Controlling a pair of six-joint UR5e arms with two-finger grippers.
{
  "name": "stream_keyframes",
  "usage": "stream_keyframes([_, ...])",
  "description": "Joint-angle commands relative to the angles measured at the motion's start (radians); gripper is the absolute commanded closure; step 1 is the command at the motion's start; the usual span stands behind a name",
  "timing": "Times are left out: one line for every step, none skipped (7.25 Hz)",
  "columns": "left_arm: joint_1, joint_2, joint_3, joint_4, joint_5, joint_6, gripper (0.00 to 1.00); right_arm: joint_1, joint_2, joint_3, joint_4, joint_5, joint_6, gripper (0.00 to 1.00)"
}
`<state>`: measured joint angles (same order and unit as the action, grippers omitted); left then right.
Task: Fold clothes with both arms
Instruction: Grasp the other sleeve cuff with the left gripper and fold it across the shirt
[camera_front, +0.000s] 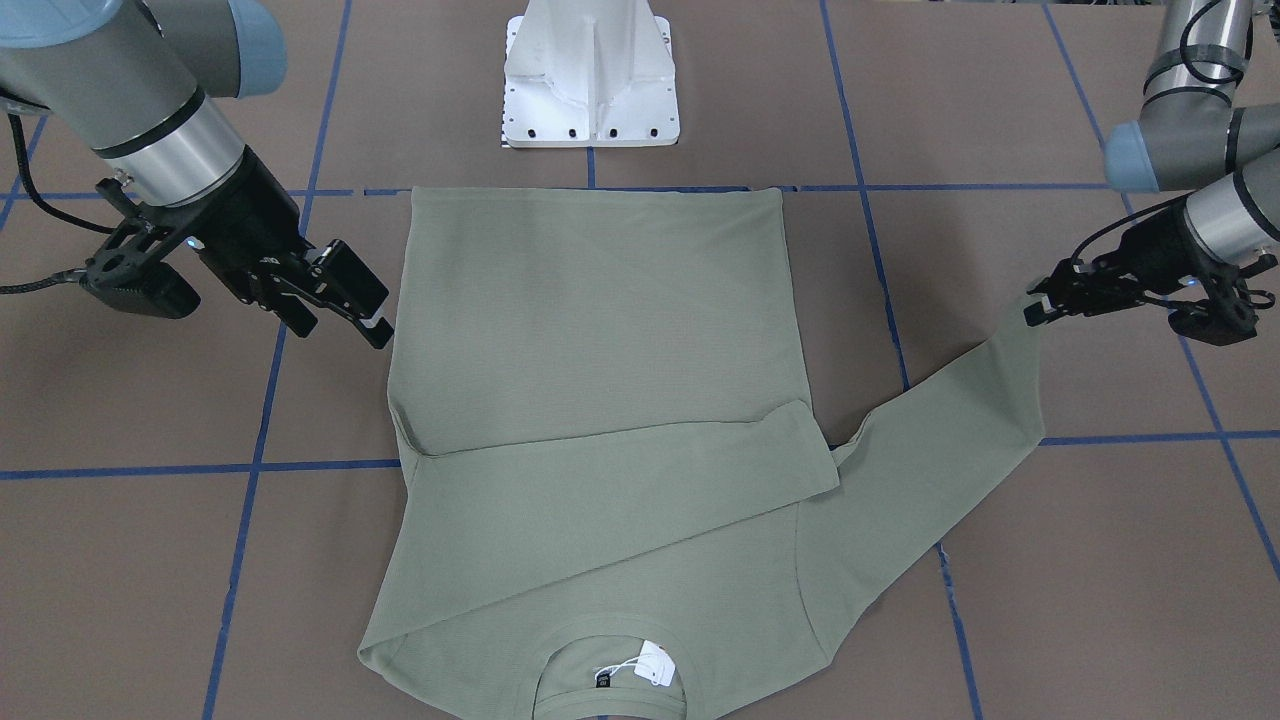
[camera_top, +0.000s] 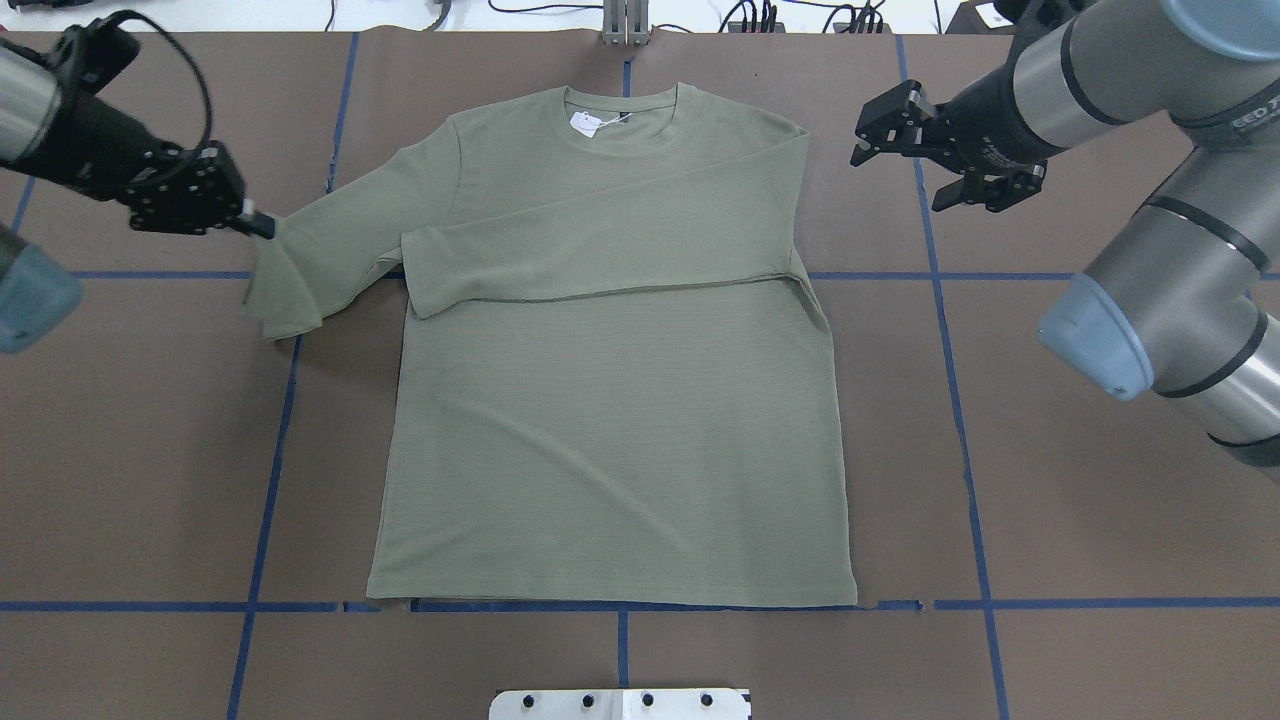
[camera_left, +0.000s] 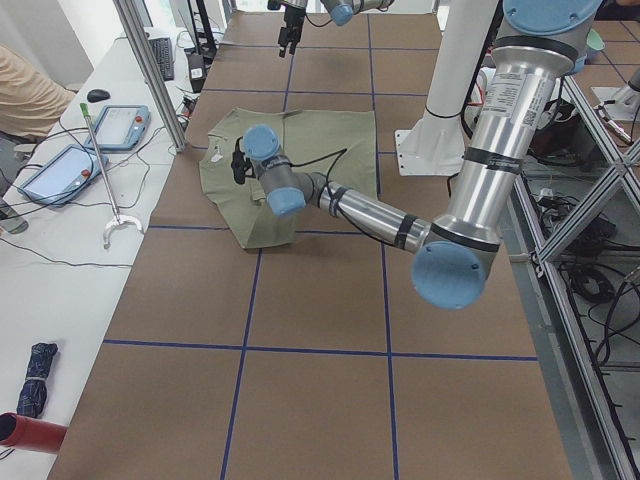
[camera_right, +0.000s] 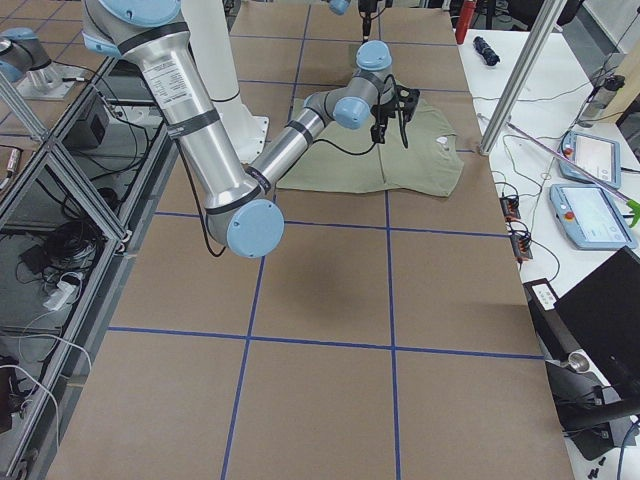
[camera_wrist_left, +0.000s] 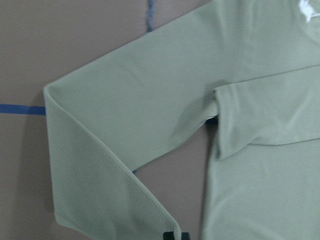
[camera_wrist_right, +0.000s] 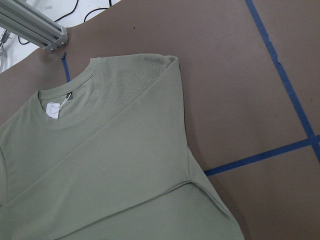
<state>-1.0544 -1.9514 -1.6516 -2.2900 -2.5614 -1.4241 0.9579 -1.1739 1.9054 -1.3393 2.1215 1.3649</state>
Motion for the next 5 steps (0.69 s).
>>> stream_keyframes([0.129,-0.287,0.045,0.006,0.181,-0.391,1.00,0.057,-0.087,0.015,0.008,0.050,-0.125,0.00])
stream_keyframes([0.183,-0.407,0.153,-0.003,0.295,-0.453,1.00,0.099,-0.130,0.020,0.008,0.084,-0.212,0.00])
stream_keyframes([0.312,-0.473,0.232,-0.047,0.505,-0.458,1.00,0.170,-0.165,0.027,0.011,0.125,-0.298,0.00])
stream_keyframes([0.406,-0.536,0.315,-0.102,0.682,-0.461,1.00,0.233,-0.199,0.029,0.011,0.167,-0.361,0.00])
stream_keyframes([0.447,-0.660,0.478,-0.121,0.717,-0.460,1.00,0.248,-0.229,0.029,0.011,0.161,-0.403,0.00])
